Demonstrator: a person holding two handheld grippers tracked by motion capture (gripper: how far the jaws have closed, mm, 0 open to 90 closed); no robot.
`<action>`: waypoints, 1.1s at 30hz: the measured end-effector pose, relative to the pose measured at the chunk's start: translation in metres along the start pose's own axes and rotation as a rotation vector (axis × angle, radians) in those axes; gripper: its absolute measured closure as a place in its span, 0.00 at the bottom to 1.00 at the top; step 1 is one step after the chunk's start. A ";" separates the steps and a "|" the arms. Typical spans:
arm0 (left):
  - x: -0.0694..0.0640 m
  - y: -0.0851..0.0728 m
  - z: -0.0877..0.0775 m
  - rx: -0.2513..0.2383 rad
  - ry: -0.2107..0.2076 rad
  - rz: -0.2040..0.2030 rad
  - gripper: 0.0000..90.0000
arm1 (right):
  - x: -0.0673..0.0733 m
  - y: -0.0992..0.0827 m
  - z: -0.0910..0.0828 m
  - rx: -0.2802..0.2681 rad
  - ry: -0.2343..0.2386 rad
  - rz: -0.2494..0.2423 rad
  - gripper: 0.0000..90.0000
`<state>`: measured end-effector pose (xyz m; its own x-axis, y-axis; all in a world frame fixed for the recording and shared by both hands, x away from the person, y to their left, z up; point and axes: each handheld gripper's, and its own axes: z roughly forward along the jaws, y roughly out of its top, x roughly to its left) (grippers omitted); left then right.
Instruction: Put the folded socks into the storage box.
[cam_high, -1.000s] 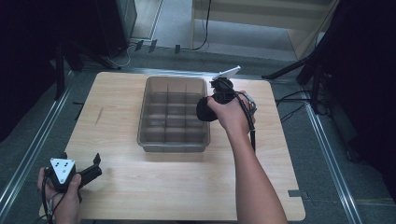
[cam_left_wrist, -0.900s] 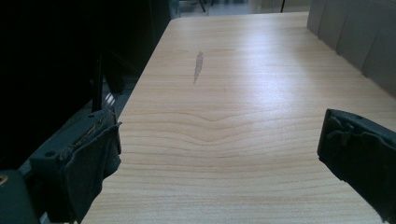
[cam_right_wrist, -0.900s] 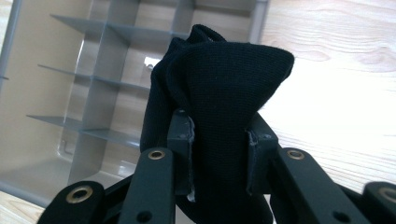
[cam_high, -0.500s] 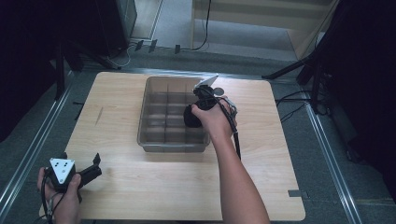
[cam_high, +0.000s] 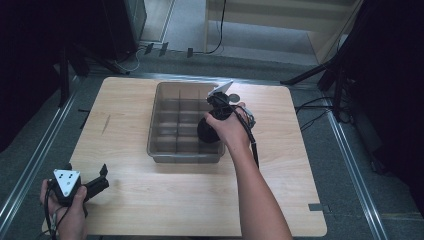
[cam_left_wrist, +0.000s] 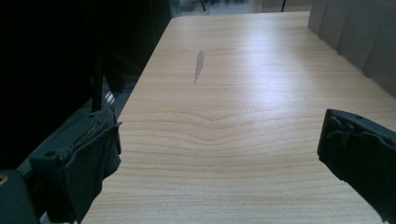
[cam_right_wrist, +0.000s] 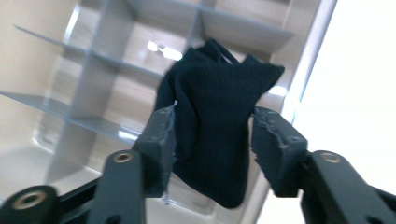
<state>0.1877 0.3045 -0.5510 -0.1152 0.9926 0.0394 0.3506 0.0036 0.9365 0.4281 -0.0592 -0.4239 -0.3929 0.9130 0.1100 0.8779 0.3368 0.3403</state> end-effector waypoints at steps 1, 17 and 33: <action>0.000 0.000 0.000 0.000 0.000 0.000 0.00 | 0.000 0.000 0.000 0.000 0.000 0.000 0.59; -0.001 0.000 0.000 -0.002 -0.002 0.003 0.00 | 0.007 -0.012 0.043 0.077 -0.078 -0.032 0.84; -0.001 0.000 0.000 0.004 -0.003 0.006 0.00 | -0.003 -0.008 0.009 0.031 0.002 0.000 0.76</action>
<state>0.1882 0.3039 -0.5509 -0.1108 0.9929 0.0438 0.3549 -0.0016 0.9349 0.4251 -0.0622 -0.4355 -0.3934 0.9125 0.1124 0.8860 0.3436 0.3113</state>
